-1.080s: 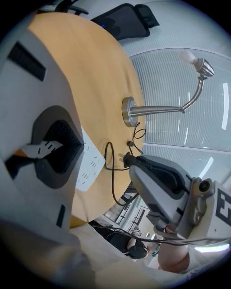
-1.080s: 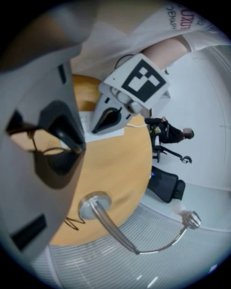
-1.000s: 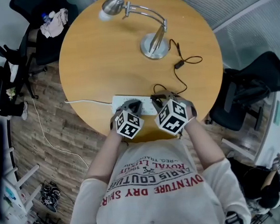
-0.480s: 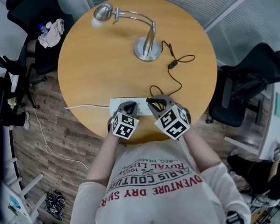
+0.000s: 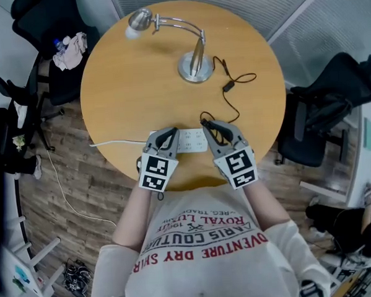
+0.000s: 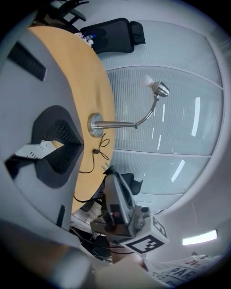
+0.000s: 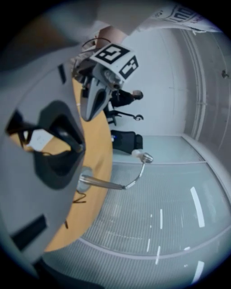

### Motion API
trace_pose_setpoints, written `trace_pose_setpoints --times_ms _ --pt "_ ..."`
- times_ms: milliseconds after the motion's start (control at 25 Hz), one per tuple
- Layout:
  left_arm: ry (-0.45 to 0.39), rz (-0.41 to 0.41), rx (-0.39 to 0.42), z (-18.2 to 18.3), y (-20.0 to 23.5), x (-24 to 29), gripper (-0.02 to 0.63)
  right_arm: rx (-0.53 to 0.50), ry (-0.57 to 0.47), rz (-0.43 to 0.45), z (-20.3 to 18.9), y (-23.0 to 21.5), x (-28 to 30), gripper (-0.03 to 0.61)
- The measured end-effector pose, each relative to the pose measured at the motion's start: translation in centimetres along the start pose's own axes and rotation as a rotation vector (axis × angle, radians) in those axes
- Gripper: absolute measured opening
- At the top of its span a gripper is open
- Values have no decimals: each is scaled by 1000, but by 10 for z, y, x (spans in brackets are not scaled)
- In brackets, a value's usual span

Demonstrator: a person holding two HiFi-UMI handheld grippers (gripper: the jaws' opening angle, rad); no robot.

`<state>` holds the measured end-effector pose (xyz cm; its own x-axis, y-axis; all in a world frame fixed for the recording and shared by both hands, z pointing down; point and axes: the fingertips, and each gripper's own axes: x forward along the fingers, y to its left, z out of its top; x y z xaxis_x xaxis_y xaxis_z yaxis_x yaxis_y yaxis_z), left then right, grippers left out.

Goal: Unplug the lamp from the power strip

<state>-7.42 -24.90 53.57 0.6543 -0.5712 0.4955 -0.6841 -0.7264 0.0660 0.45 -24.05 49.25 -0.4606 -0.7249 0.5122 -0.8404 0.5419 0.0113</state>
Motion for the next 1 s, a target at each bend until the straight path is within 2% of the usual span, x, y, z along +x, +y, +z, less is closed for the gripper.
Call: trace_pose_setpoints --times_ms 160,280,360,560,720,1000 --pt "-164 44 -14 47 11 -33 29 6 -117 -44 22 4 -14 74" --pt "-277 86 7 77 19 -60 29 -4 -174 -84 36 6 -21 74" --pt "-335 83 1 89 20 -77 29 1 -208 -103 43 8 -26 74" --pt "-468 30 -79 111 26 -106 29 31 -296 -151 64 7 -39 74" --pt "-516 32 -60 113 31 -115 29 44 -397 -167 78 9 -47 74" --pt "-552 5 -55 118 32 -123 29 29 -409 -182 82 9 -50 74"
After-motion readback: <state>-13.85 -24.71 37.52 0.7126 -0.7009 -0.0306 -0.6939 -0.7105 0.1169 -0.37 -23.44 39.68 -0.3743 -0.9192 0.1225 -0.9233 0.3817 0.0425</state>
